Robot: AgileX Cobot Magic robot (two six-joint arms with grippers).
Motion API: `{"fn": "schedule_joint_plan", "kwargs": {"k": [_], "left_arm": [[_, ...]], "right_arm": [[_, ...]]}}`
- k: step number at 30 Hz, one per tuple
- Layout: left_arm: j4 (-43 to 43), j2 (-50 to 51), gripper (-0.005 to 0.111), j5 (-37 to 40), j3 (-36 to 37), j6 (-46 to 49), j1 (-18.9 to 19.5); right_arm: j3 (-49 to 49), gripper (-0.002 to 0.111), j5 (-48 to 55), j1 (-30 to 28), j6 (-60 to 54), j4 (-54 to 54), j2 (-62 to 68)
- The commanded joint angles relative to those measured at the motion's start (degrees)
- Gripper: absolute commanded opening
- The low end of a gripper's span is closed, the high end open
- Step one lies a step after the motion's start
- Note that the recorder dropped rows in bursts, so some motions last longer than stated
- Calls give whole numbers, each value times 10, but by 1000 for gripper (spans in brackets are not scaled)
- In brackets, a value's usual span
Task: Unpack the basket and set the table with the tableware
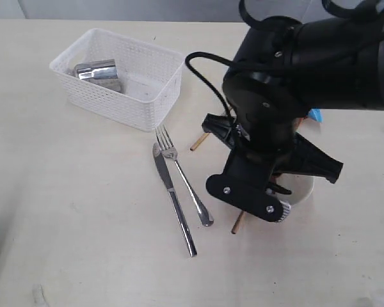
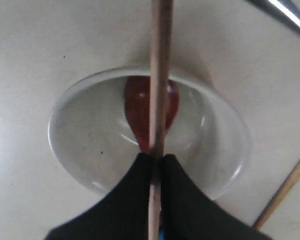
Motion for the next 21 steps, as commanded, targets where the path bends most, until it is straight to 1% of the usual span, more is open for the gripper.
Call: {"fn": "schedule_joint_plan", "kwargs": {"k": [1, 8, 15, 17, 20, 21], "left_arm": [[3, -2, 0, -2, 1, 0, 1], [3, -2, 0, -2, 1, 0, 1], [3, -2, 0, -2, 1, 0, 1], [3, -2, 0, -2, 1, 0, 1], [3, -2, 0, -2, 1, 0, 1], [3, -2, 0, -2, 1, 0, 1]], "right_arm": [[21, 0, -26, -35, -20, 20, -5], [24, 0, -73, -36, -27, 67, -6], [36, 0, -85, -36, 1, 57, -6], [53, 0, -99, -36, 13, 16, -6], [69, 0, -110, -36, 31, 6, -6], [70, 0, -121, -36, 55, 6, -6]]}}
